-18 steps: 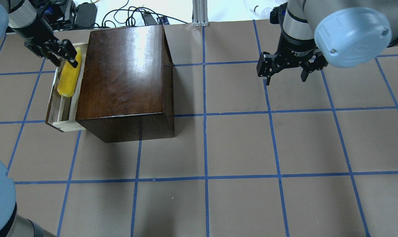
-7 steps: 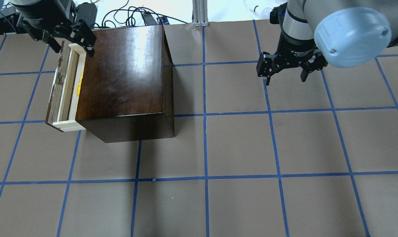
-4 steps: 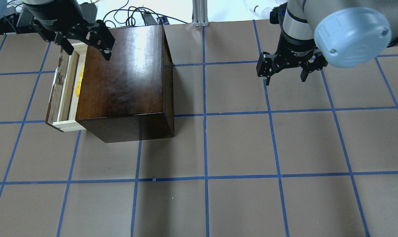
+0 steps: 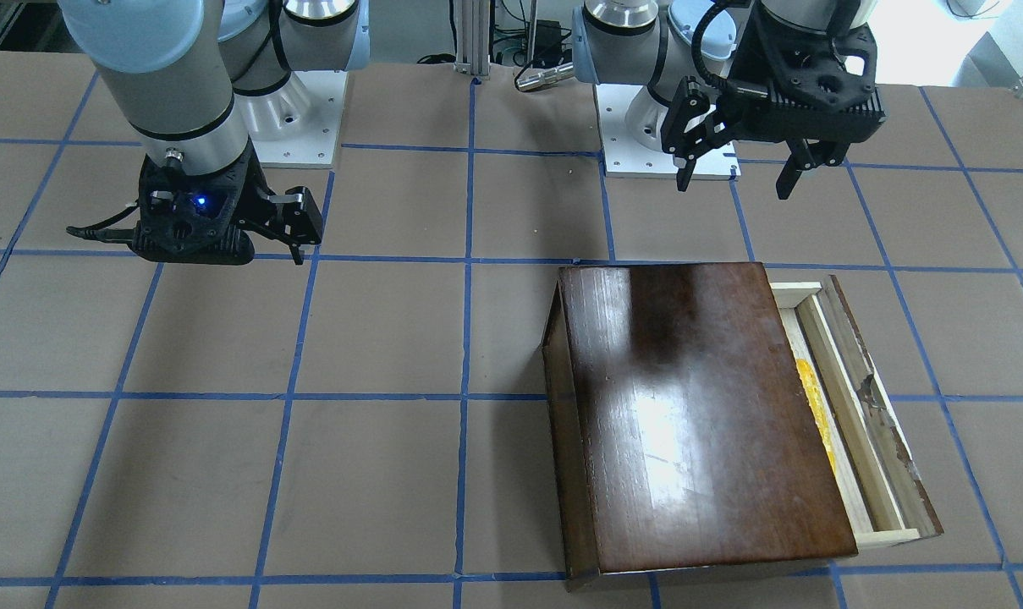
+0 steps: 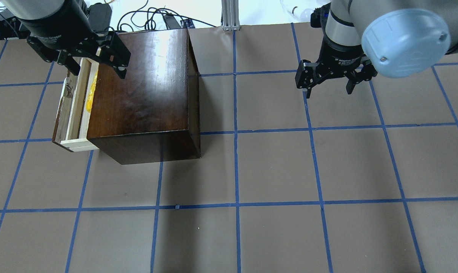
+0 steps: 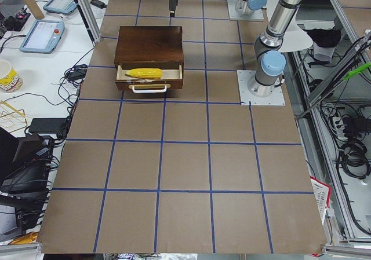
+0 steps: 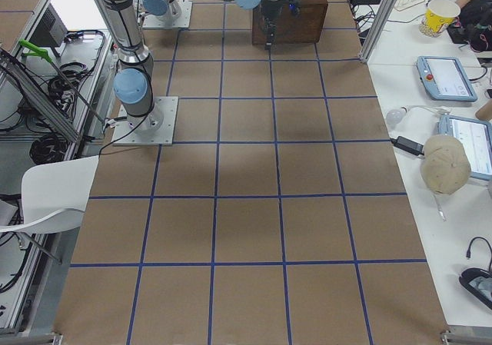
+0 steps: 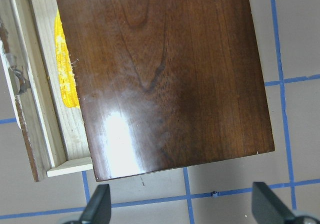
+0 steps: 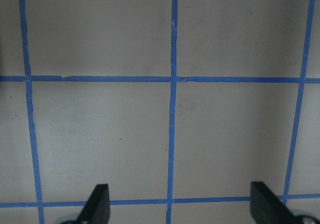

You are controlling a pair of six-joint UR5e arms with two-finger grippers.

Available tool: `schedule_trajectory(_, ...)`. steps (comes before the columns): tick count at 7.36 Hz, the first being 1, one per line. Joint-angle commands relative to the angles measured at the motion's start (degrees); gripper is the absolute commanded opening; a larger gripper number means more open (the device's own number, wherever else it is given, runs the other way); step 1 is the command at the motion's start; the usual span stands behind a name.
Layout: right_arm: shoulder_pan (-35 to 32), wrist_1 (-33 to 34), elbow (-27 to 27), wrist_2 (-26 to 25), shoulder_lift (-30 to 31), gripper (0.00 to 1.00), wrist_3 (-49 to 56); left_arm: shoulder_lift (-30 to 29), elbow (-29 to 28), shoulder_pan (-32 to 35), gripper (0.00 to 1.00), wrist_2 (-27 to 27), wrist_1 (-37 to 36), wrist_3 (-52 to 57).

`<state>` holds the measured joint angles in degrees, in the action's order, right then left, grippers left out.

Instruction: Open drawer and put corn inside

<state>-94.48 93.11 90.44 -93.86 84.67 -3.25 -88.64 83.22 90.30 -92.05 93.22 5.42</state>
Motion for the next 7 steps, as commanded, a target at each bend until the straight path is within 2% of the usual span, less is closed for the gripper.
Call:
schedule_trajectory(1,0.0,0.05,0.0,0.0,0.05,1.0,0.0,-0.83,-0.78,-1.17,1.0,0.81,-0.75,-0.49)
schedule_trajectory(4,0.0,-0.04,0.0,0.0,-0.03,1.0,0.0,-0.83,-0.08,-1.71,1.0,3.53,-0.32,-1.38)
schedule_trajectory(7,0.0,0.05,0.0,0.0,0.05,1.0,0.0,-0.49,0.1,-1.71,1.0,2.66,0.9,-1.64)
